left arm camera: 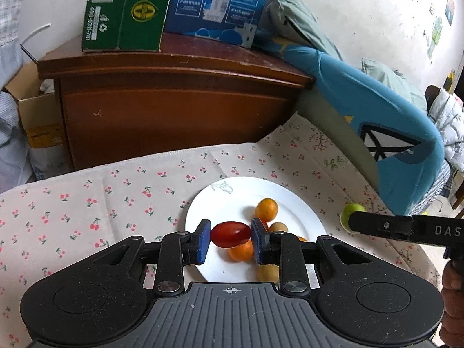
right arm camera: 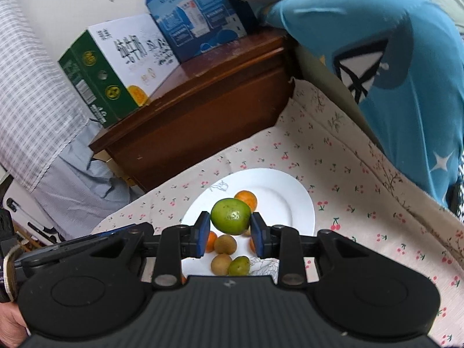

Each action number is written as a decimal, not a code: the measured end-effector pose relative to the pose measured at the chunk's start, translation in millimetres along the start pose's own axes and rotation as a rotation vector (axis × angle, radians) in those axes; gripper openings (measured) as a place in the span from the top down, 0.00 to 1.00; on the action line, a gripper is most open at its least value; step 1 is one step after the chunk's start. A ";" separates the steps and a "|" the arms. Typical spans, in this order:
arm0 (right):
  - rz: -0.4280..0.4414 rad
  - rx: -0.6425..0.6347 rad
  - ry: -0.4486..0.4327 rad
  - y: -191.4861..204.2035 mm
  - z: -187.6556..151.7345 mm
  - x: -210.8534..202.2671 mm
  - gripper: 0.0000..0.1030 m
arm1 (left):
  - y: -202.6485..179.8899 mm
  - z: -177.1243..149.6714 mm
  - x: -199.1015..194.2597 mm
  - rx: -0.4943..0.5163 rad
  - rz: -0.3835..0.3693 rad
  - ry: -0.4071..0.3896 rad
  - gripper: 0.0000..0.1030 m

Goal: Organize fruits
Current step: 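Carry the tomato and lime up over the white plate, then lower both fruits onto the plate and open both tools, then withdraw both tools from the plate toward the remaining fruits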

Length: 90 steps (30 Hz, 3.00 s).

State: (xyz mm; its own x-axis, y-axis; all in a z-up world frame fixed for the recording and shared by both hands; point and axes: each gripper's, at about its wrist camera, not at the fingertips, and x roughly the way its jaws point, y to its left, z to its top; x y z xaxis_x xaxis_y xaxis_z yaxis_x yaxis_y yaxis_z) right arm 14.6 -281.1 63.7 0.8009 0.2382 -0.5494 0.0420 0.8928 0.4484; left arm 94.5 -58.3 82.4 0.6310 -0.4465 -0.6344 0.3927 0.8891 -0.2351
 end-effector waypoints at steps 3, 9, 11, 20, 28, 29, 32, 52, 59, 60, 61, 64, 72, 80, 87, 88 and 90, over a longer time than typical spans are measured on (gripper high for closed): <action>-0.020 0.022 0.011 -2.4 -0.8 7.8 0.71 | 0.8 1.6 12.3 0.001 0.004 0.016 0.74; -0.059 0.072 0.042 -10.5 -3.0 24.2 0.71 | 2.6 2.6 37.0 -0.013 -0.011 0.050 0.74; -0.076 0.092 0.050 -15.0 -3.4 28.5 0.71 | 3.7 2.3 44.3 -0.018 -0.011 0.060 0.74; -0.122 0.156 0.062 -29.2 -1.9 45.5 0.70 | 11.5 4.5 68.7 -0.083 -0.031 0.088 0.74; -0.083 0.187 0.053 -30.0 1.1 47.5 0.68 | 7.3 14.2 60.3 -0.109 -0.044 0.057 0.59; -0.075 0.183 0.049 -28.5 1.5 46.4 0.68 | 5.7 16.9 54.7 -0.104 -0.039 0.038 0.53; -0.056 0.169 0.045 -24.3 2.2 43.6 0.68 | 1.5 24.7 40.6 -0.094 -0.022 0.000 0.41; -0.015 0.007 0.037 2.1 -10.0 10.3 0.67 | 3.8 -1.6 -41.7 -0.046 0.127 -0.018 0.34; -0.009 -0.006 0.056 3.2 -22.6 -0.4 0.67 | 4.5 -20.7 -54.8 -0.052 0.153 0.001 0.34; -0.009 -0.011 0.060 3.8 -25.3 -1.9 0.66 | 3.6 -23.5 -56.0 -0.047 0.155 0.005 0.34; -0.008 -0.016 0.064 4.5 -27.8 -3.0 0.66 | 2.7 -26.0 -57.1 -0.045 0.157 0.008 0.34; -0.002 -0.027 0.082 6.9 -36.2 -5.8 0.65 | 0.5 -35.4 -60.0 -0.041 0.156 0.018 0.34; 0.011 -0.050 0.135 12.6 -58.6 -6.4 0.65 | -4.8 -66.0 -59.7 -0.012 0.178 0.077 0.34; 0.038 -0.081 0.191 20.5 -76.7 3.7 0.65 | -9.5 -93.4 -55.5 0.016 0.188 0.124 0.34; 0.027 -0.110 0.218 25.0 -84.4 21.6 0.65 | -7.6 -105.4 -48.2 0.016 0.192 0.164 0.34; 0.023 -0.117 0.218 26.3 -85.2 23.9 0.65 | -8.1 -106.2 -47.2 0.018 0.193 0.168 0.34; 0.018 -0.134 0.218 28.9 -86.7 29.2 0.65 | -9.1 -107.3 -45.8 0.020 0.187 0.170 0.34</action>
State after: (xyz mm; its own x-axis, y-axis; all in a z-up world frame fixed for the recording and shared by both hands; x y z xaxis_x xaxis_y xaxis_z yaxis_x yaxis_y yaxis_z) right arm -12.6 -215.1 -0.5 0.6522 0.3185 -0.6879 -0.0624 0.9269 0.3700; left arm -9.8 -35.2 34.5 0.5730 -0.2498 -0.7806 0.2939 0.9517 -0.0888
